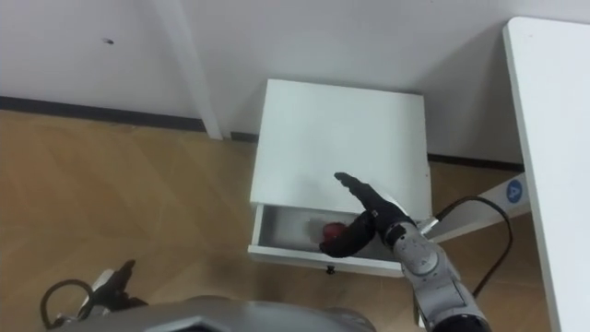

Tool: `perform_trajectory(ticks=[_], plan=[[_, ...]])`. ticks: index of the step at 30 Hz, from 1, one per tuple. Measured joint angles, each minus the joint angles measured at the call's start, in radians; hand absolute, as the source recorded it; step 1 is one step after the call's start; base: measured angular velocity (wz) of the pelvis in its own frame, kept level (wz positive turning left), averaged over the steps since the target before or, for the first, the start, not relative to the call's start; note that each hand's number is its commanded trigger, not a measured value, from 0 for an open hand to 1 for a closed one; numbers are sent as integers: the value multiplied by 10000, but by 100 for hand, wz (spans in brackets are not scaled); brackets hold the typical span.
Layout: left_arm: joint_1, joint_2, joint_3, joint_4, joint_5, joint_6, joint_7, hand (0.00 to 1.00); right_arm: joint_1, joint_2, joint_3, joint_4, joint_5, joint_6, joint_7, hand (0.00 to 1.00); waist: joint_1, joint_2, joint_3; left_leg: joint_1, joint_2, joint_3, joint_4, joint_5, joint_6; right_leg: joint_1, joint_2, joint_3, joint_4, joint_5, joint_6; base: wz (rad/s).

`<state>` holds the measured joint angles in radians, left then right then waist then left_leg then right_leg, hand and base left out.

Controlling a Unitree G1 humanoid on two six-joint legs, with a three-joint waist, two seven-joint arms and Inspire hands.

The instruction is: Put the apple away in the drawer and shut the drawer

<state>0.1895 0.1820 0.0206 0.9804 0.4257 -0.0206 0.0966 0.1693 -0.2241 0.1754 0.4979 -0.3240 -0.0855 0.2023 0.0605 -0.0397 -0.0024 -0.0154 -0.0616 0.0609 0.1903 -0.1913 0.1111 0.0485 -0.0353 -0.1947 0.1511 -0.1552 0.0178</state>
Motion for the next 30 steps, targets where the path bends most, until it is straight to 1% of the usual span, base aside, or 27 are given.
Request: perform_trajectory(ticks=[10, 13, 14, 16, 17, 19, 20, 21, 22, 23, 24, 25, 26, 27, 28, 29, 30], plan=[[-17, -61, 2, -91, -26, -286, 1, 0, 8, 4, -6, 69, 6, -24, -19, 0, -3, 6, -9, 10, -2, 1, -8, 0, 0, 9, 2, 28, 0, 0, 0, 0], [-8, -60, 2, -89, -43, -322, 6, 0, 3, 16, -7, 386, 47, -73, -91, 0, -7, 7, -7, 37, -2, 4, -22, 0, 0, 20, -3, 36, -1, 0, 0, 0], [2, -61, -13, -77, -179, -323, 31, 0, -24, 61, -12, 756, 154, -168, -243, 0, -5, 15, -3, 61, -2, 5, -29, 0, 0, 45, -4, 29, 0, 0, 0, 0], [103, -77, -36, -48, -446, -350, 122, 0, -28, 115, -17, 1232, 285, -197, -459, 0, 1, 15, -6, 66, -5, 6, -28, 0, 0, 51, -21, 21, 1, 0, 0, 0], [110, -77, -46, -1, -461, -418, 190, 0, -24, 110, -37, 1466, 489, -241, -583, 0, -19, 36, 7, 64, -11, 3, -25, 0, 1, 53, -27, 9, 2, 0, 0, 0], [156, -76, -28, 245, -522, -516, 349, 0, -26, 132, -167, 2007, 894, -368, -898, 0, -79, 48, 8, 78, -28, 3, -27, -1, 1, 73, -60, -35, 27, -13, 21, 0], [137, -90, -2, 344, -612, -519, 465, 0, -25, 215, -481, 2440, 1087, -401, -1054, 0, -152, 29, 6, 73, -46, 4, 0, -8, 13, 31, -102, -81, 182, -83, 37, 8], [182, -139, 123, 467, -613, -528, 497, 0, -27, 277, -922, 2813, 1237, -394, -1194, 0, -251, 77, 47, 60, -75, 10, 154, -75, 80, -157, -195, -152, 740, -253, 91, 7], [151, -166, 181, 558, -611, -530, 491, 0, -18, 290, -1174, 2944, 1260, -376, -1275, 0, -298, 119, 62, 44, -88, 75, 218, -109, 104, -335, -270, -173, 1197, -363, 151, 0], [76, -160, 185, 811, -627, -538, 486, 0, -39, 287, -1653, 3247, 1335, -363, -1490, 0, -410, 206, 84, 34, -152, 98, 341, -147, 166, -978, -487, -195, 2641, -558, 269, 6], [30, -112, 186, 1019, -622, -526, 467, 0, 6, 247, -2070, 3564, 1632, -349, -1726, 0, -605, 245, 86, 4, -234, 113, 475, -179, 256, -1917, -787, -207, 4660, -514, 279, 10], [13, -62, 212, 1077, -603, -531, 461, 0, 94, 244, -2316, 3671, 1753, -349, -1826, 0, -658, 230, 84, -1, -300, 144, 584, -231, 338, -2478, -947, -67, 5718, -301, 272, 10], [-90, -18, 425, 1321, -604, -548, 454, 0, 99, 216, -2800, 3987, 2035, -364, -2004, 0, -703, 246, 72, -50, -373, 191, 910, -321, 479, -3703, -1168, 374, 7612, 775, 390, -14], [-208, 18, 560, 1638, -639, -544, 455, 0, 78, 138, -3203, 4259, 2417, -374, -2191, 0, -748, 530, 48, -311, -211, 207, 1373, -474, 607, -4770, -1008, 857, 9236, 2137, 687, -21], [-282, 103, 546, 1811, -637, -543, 448, 0, 37, 106, -3312, 4388, 2632, -420, -2279, 0, -794, 633, 117, -404, -155, 194, 1577, -552, 661, -5392, -971, 1021, 10620, 2162, 638, -15], [-453, 255, 552, 2085, -681, -472, 423, 0, 33, -6, -3442, 4778, 3014, -627, -2414, 0, -933, 822, 155, -577, 11, 196, 1918, -640, 720, -6627, -917, 1156, 13651, 1677, 383, 0], [-502, 328, 551, 2200, -717, -343, 396, 0, 83, -205, -3379, 5186, 3235, -665, -2514, 0, -956, 1067, 191, -721, 273, 181, 2111, -724, 720, -7574, -750, 1095, 15762, 1168, 181, 0]])
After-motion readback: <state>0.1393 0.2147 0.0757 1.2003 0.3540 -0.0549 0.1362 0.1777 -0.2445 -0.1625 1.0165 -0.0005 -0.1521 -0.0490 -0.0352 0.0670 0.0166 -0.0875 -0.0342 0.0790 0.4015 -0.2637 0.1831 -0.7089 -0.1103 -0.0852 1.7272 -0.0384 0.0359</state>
